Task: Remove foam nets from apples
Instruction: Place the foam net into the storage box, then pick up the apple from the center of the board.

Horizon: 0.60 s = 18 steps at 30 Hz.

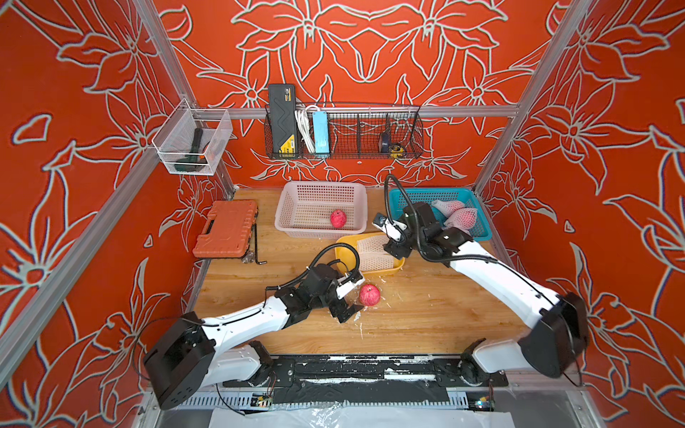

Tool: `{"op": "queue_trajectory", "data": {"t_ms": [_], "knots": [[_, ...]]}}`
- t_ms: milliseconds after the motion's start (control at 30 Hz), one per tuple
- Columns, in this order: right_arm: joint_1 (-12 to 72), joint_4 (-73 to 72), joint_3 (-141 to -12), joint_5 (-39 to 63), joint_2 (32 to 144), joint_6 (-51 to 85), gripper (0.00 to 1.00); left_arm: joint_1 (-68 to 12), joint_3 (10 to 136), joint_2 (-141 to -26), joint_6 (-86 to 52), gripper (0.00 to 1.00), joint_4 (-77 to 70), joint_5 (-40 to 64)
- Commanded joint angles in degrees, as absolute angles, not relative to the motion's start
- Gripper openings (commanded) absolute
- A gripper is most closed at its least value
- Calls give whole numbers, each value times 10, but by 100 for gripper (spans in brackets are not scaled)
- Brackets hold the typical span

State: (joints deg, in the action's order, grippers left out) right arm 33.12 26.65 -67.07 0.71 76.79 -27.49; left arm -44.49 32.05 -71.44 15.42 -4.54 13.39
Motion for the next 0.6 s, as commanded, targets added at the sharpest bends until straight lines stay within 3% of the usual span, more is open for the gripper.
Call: {"op": "queue_trajectory", "data": {"t_ms": [0,400,567], "knots": [[319,280,-627,-13,702,-222,89,-453,362,-758,167,98,-36,148],[295,313,-522,-13,560,-209,93,-455,480,-944,161,98,-12,171],[288,304,-508,0,556,-206,93,-460,496,-969,168,85,-12,183]]}}
